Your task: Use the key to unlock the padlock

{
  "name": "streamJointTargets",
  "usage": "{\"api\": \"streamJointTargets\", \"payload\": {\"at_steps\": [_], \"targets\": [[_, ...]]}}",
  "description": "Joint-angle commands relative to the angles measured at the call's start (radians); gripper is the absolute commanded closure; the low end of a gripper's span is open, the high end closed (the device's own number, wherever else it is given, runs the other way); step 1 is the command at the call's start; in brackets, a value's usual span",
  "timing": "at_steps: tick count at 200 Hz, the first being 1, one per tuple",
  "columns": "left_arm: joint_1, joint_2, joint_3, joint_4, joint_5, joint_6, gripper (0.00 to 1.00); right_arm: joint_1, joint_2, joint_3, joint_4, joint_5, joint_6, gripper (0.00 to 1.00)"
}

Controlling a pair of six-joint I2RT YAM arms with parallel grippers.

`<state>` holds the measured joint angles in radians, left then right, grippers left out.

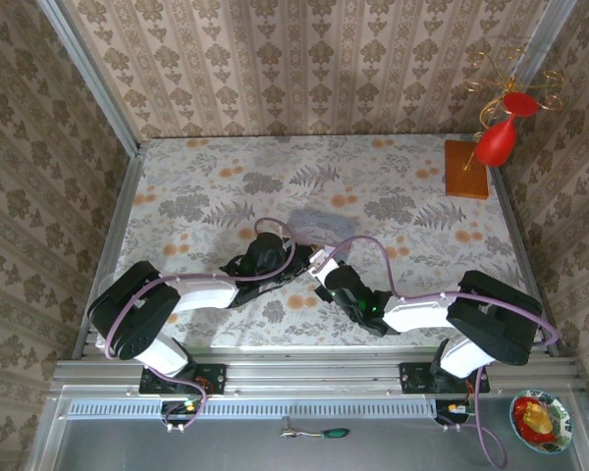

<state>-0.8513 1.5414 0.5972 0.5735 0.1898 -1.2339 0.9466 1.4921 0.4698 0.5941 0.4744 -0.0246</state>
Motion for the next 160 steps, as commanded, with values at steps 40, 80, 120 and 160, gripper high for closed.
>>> {"api": "streamJointTargets", "payload": {"at_steps": [40,80,120,160], "targets": [[0.001,-0.019,-0.010,0.033,0.031,0.043,1.00,-0.200,0.003,-0.045,0.151,-0.595,0.643,0.99],[0.004,-0.024,-0.007,-0.007,0.016,0.070,1.00,-0.191,-0.075,-0.058,0.040,-0.527,0.600,0.99],[0.012,-0.049,0.034,-0.158,-0.018,0.203,1.00,-0.187,-0.157,-0.032,-0.133,-0.495,0.540,0.83],[0.017,-0.080,0.080,-0.322,-0.069,0.324,1.00,-0.189,-0.220,-0.040,-0.267,-0.476,0.561,0.53]]}}
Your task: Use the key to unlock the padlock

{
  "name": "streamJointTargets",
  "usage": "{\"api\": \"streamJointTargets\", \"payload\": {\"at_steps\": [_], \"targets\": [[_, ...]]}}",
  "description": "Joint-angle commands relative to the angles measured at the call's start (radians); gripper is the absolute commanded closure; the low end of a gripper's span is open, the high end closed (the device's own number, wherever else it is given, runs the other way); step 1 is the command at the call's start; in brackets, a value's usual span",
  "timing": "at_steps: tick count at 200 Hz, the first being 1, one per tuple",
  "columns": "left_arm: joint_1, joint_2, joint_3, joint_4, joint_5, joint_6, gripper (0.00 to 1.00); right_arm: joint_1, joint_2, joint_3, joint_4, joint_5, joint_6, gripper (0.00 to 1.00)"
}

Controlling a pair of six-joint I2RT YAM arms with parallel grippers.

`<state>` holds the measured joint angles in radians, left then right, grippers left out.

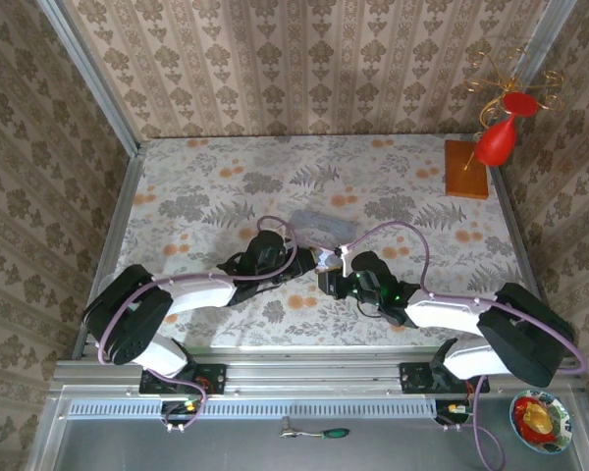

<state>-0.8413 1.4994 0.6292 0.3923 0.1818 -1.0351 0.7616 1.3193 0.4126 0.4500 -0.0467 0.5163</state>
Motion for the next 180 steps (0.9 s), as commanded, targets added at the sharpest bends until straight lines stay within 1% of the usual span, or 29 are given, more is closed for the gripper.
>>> {"api": "streamJointTargets", "payload": {"at_steps": [1,15,31,38,44,51,69,73,100,131,149,162,180], "targets": [[0.006,-0.038,0.050,-0.147,-0.063,0.129,1.00,-0.005,-0.049,0.017,-0.129,0.047,0.021,0.52],[-0.005,-0.041,0.080,-0.222,-0.100,0.173,1.00,-0.008,-0.094,0.013,-0.190,0.083,0.038,0.49],[-0.020,-0.038,0.106,-0.281,-0.142,0.213,1.00,-0.014,-0.158,0.014,-0.264,0.119,0.049,0.49],[-0.031,-0.036,0.123,-0.321,-0.177,0.234,1.00,-0.015,-0.186,0.015,-0.296,0.137,0.052,0.48],[-0.043,-0.033,0.141,-0.364,-0.216,0.256,1.00,-0.017,-0.211,0.018,-0.323,0.156,0.058,0.45],[-0.062,-0.027,0.162,-0.409,-0.271,0.283,1.00,-0.019,-0.237,0.018,-0.346,0.175,0.063,0.44],[-0.121,0.017,0.200,-0.460,-0.407,0.340,1.00,-0.023,-0.286,0.007,-0.385,0.225,0.108,0.30],[-0.131,0.032,0.210,-0.477,-0.430,0.344,1.00,-0.022,-0.292,0.004,-0.391,0.234,0.127,0.28],[-0.185,0.116,0.266,-0.547,-0.541,0.348,1.00,-0.029,-0.304,0.004,-0.406,0.207,0.192,0.28],[-0.238,0.177,0.313,-0.595,-0.605,0.330,1.00,-0.028,-0.299,0.004,-0.403,0.183,0.249,0.28],[-0.263,0.209,0.329,-0.617,-0.613,0.302,1.00,-0.029,-0.293,0.007,-0.405,0.150,0.287,0.28],[-0.267,0.224,0.323,-0.606,-0.582,0.275,0.94,-0.027,-0.291,0.005,-0.393,0.116,0.299,0.29],[-0.266,0.218,0.305,-0.578,-0.558,0.273,0.84,-0.027,-0.305,-0.001,-0.398,0.115,0.311,0.30]]}}
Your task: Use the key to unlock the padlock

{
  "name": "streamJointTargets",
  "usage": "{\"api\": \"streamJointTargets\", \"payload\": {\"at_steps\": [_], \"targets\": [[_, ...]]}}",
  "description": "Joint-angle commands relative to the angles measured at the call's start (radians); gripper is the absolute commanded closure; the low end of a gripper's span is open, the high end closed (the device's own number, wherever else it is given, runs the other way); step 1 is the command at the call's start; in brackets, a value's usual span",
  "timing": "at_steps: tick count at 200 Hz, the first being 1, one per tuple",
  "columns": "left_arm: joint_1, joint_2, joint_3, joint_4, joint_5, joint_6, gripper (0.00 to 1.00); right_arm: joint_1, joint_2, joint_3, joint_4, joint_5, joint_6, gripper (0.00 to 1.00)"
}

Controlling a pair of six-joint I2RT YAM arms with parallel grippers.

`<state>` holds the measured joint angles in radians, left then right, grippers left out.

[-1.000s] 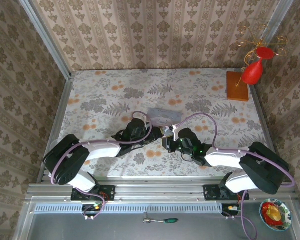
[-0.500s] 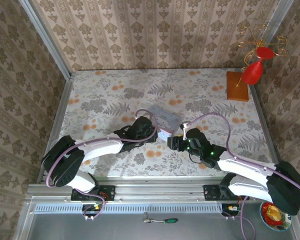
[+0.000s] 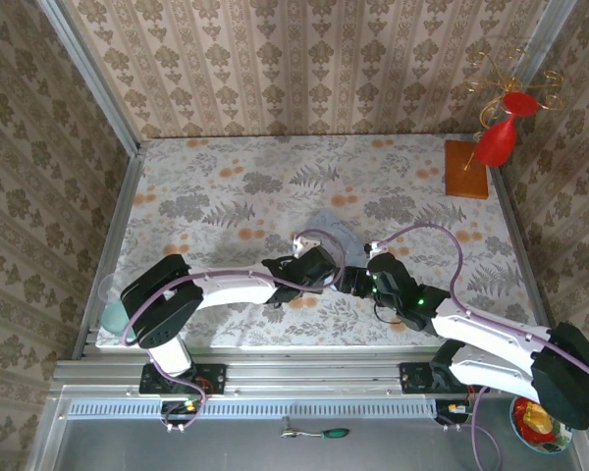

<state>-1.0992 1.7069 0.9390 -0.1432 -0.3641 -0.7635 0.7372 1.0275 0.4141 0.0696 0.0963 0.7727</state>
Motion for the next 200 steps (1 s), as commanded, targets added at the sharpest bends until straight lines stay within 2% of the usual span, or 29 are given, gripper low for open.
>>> {"api": "streamJointTargets", "payload": {"at_steps": [1,24,58,81,95,112,137,176,200], "targets": [[-0.007,0.008,-0.006,-0.041,-0.012,0.002,0.83,-0.003,-0.014,-0.002,-0.017,-0.027,0.054,0.30],[-0.006,-0.058,-0.038,-0.007,-0.031,0.033,0.62,-0.004,-0.053,-0.019,-0.026,-0.012,0.053,0.30],[0.002,-0.229,-0.104,0.047,-0.073,0.120,0.52,0.008,-0.105,-0.026,-0.003,-0.049,0.087,0.31],[0.054,-0.371,-0.196,0.143,-0.046,0.155,0.49,0.074,-0.095,0.007,-0.005,-0.021,0.099,0.30],[0.134,-0.430,-0.246,0.169,0.019,0.146,0.49,0.119,-0.058,0.029,0.003,-0.001,0.100,0.30],[0.220,-0.473,-0.278,0.170,0.092,0.141,0.48,0.167,0.028,0.061,0.037,0.000,0.103,0.30],[0.296,-0.502,-0.286,0.147,0.174,0.169,0.46,0.216,0.170,0.118,0.073,-0.018,0.096,0.30],[0.387,-0.512,-0.301,0.149,0.293,0.174,0.42,0.210,0.333,0.220,0.026,-0.028,0.030,0.30],[0.409,-0.508,-0.297,0.162,0.333,0.194,0.39,0.145,0.411,0.294,-0.102,-0.001,-0.063,0.29]]}}
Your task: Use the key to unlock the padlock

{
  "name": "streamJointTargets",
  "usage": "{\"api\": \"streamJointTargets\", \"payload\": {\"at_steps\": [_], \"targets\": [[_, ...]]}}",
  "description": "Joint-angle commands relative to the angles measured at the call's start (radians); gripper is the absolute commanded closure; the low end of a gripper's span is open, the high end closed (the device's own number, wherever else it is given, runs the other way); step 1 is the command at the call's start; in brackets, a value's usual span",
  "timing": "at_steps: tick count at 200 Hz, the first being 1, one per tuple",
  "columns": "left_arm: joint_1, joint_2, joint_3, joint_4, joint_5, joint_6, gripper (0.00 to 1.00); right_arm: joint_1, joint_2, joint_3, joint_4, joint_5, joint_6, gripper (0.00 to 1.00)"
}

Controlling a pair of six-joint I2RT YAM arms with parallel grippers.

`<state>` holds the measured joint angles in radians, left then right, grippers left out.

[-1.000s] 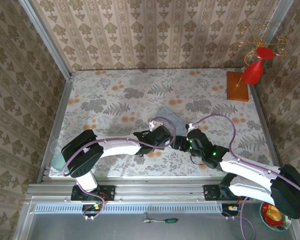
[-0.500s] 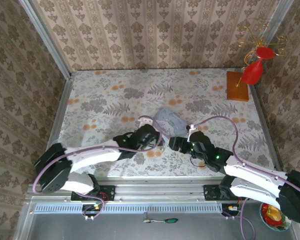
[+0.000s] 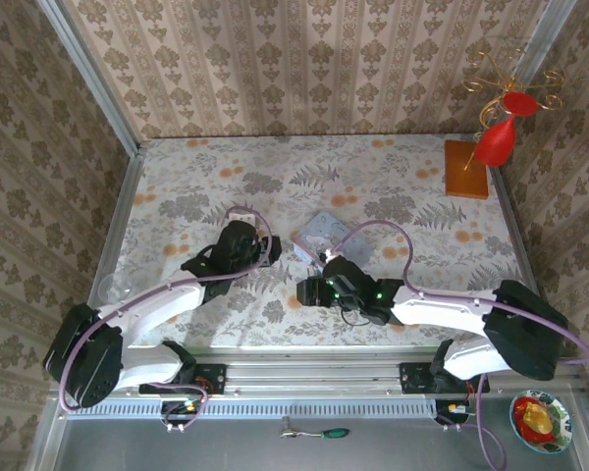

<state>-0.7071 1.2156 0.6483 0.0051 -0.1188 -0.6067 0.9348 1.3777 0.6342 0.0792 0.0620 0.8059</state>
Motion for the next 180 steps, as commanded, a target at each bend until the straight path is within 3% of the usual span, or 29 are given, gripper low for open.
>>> {"api": "streamJointTargets", "payload": {"at_steps": [1,53,121,180], "targets": [[0.018,-0.016,-0.006,0.013,0.089,0.038,0.39,-0.052,0.061,0.074,-0.112,0.033,-0.096,0.29],[0.025,0.080,0.045,0.053,0.151,0.031,0.38,-0.273,0.068,0.053,-0.084,-0.110,-0.146,0.36],[0.000,0.254,0.183,0.089,0.186,0.036,0.38,-0.281,-0.048,-0.110,0.064,-0.101,-0.021,0.46],[0.004,0.389,0.313,0.074,0.209,0.054,0.38,-0.280,0.048,-0.138,0.208,-0.105,0.025,0.55]]}}
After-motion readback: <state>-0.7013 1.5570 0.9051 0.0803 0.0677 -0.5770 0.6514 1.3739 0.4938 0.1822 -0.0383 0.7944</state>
